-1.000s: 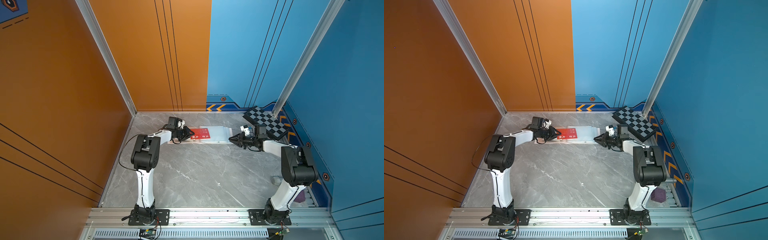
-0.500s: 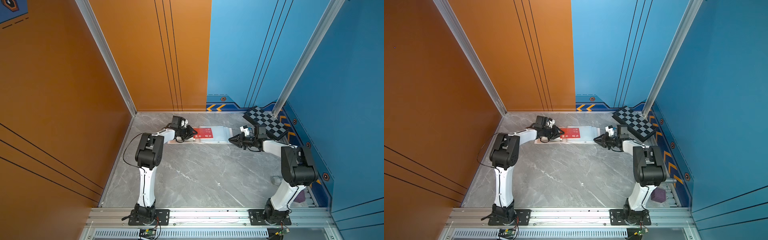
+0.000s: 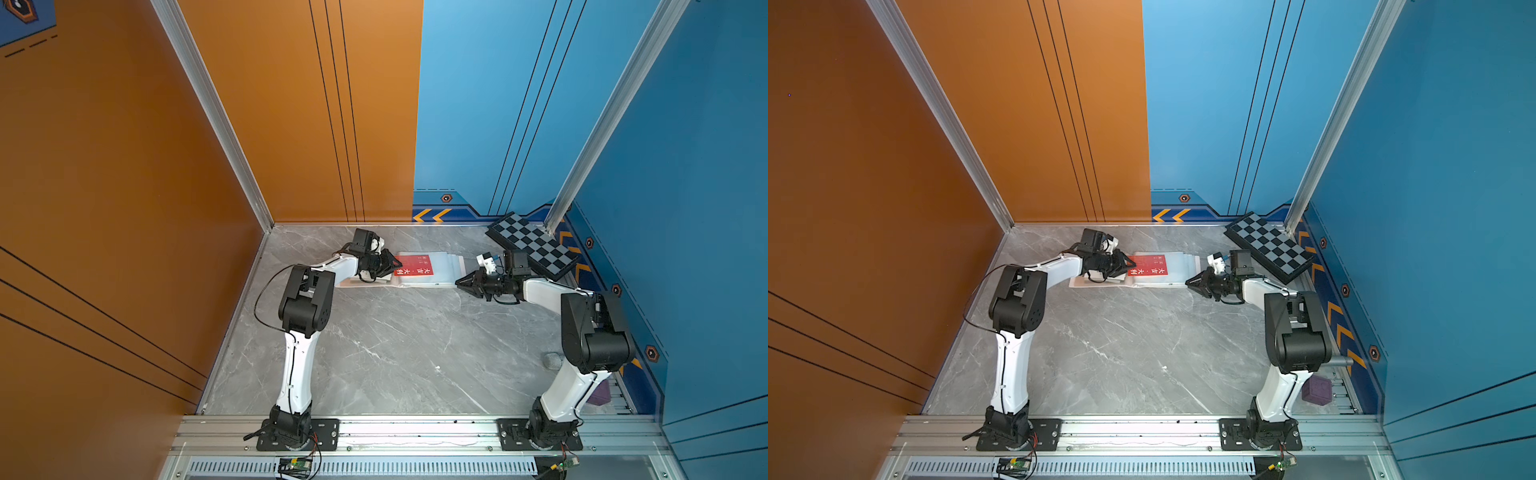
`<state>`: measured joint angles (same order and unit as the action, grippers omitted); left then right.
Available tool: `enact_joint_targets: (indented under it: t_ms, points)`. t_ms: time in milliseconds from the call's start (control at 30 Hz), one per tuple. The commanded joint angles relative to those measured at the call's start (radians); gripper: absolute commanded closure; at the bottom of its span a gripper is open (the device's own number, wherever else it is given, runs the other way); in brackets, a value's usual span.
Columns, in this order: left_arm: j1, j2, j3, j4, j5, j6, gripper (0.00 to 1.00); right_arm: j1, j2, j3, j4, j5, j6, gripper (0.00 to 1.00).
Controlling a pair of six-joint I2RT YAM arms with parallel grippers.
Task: Place the photos into the photo albums
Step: Insert the photo into the photo album.
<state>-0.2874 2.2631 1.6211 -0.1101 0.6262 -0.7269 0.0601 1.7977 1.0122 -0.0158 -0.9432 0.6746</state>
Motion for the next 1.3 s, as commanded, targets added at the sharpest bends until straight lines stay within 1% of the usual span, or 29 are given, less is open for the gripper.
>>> enact_joint_targets:
  t_ms: [0,133,200,600,667,767,833,1067,1267]
  points:
    - [-0.016,0.027,0.056,-0.065,-0.025,0.018,0.68,0.004,0.007,0.022,-0.040,0.017,-0.034,0.80]
    - [-0.029,0.047,0.095,-0.069,-0.023,0.016,0.68,0.004,0.008,0.023,-0.042,0.016,-0.036,0.80]
    - [-0.037,0.058,0.117,-0.107,-0.021,0.016,0.68,0.005,0.006,0.024,-0.043,0.016,-0.036,0.80]
    - [-0.069,0.121,0.216,-0.178,-0.025,0.033,0.68,0.004,0.003,0.027,-0.051,0.015,-0.041,0.80]
    - [-0.077,0.114,0.227,-0.218,-0.051,0.065,0.65,0.004,0.003,0.027,-0.053,0.015,-0.041,0.80]
    - [-0.087,0.100,0.250,-0.316,-0.122,0.126,0.59,0.004,0.004,0.028,-0.054,0.015,-0.043,0.80]
    - [-0.090,0.083,0.252,-0.357,-0.166,0.162,0.57,0.004,0.004,0.028,-0.055,0.014,-0.044,0.80]
    - [-0.104,0.033,0.277,-0.470,-0.280,0.260,0.57,0.006,0.009,0.030,-0.056,0.017,-0.044,0.80]
    - [-0.108,-0.021,0.274,-0.482,-0.285,0.278,0.57,0.007,0.011,0.026,-0.057,0.024,-0.049,0.80]
